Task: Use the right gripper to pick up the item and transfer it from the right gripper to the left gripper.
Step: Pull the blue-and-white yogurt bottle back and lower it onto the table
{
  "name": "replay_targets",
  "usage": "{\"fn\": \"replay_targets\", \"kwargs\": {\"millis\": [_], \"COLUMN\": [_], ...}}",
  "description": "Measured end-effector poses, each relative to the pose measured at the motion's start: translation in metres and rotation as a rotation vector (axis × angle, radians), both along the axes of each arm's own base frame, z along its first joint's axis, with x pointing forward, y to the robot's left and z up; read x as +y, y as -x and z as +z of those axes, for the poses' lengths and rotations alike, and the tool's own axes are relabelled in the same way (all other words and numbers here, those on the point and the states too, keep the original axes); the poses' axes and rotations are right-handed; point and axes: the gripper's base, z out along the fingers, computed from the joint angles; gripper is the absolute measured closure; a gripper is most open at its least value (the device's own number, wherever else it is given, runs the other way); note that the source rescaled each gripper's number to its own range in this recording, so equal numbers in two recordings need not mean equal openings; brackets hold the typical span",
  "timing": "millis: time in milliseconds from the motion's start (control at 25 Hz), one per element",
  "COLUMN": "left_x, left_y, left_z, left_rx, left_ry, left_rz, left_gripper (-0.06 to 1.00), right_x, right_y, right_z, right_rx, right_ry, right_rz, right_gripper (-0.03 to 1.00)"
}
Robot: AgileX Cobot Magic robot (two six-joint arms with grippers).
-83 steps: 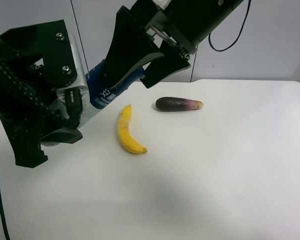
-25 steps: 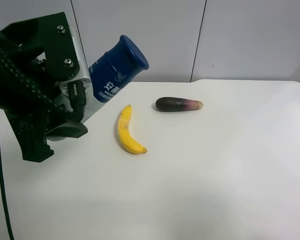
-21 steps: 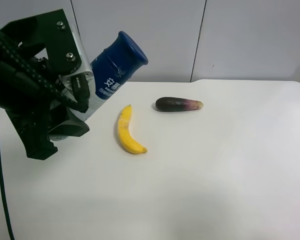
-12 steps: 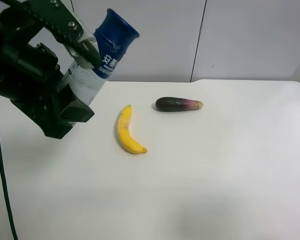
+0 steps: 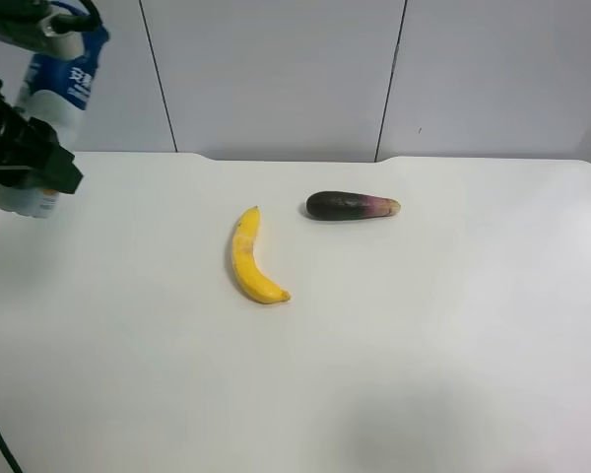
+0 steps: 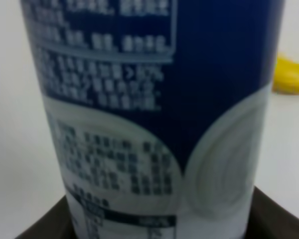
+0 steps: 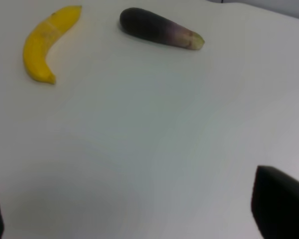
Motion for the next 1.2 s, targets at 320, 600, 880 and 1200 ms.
{"fn": "replay_targets", "kwargs": {"millis": [320, 600, 880, 1200], "left_x": [0.052, 0.051, 0.049, 0.048], "left_y": [-0.038, -0.07, -0.087, -0.092], "left_z": [-0.043, -0.112, -0.164, -0.179], "left_rx": [0.17, 0.361, 0.449, 0.452], "left_ry": [-0.041, -0.077, -0.089, -0.079], "left_rz": [0.235, 0.239, 0.235, 0.239], "left_gripper": [0.94, 0.94, 0.94, 0.94], "right_x": [0.0, 0.0, 0.0, 0.0], "right_y": [0.0, 0.0, 0.0, 0.0], "right_z": [0.0, 0.0, 0.0, 0.0], "right_rx": [0.0, 0.0, 0.0, 0.0], "right_ry": [0.0, 0.0, 0.0, -0.001], "right_rz": [0.0, 0.0, 0.0, 0.0], "right_gripper": [0.02, 0.02, 0.02, 0.02]}}
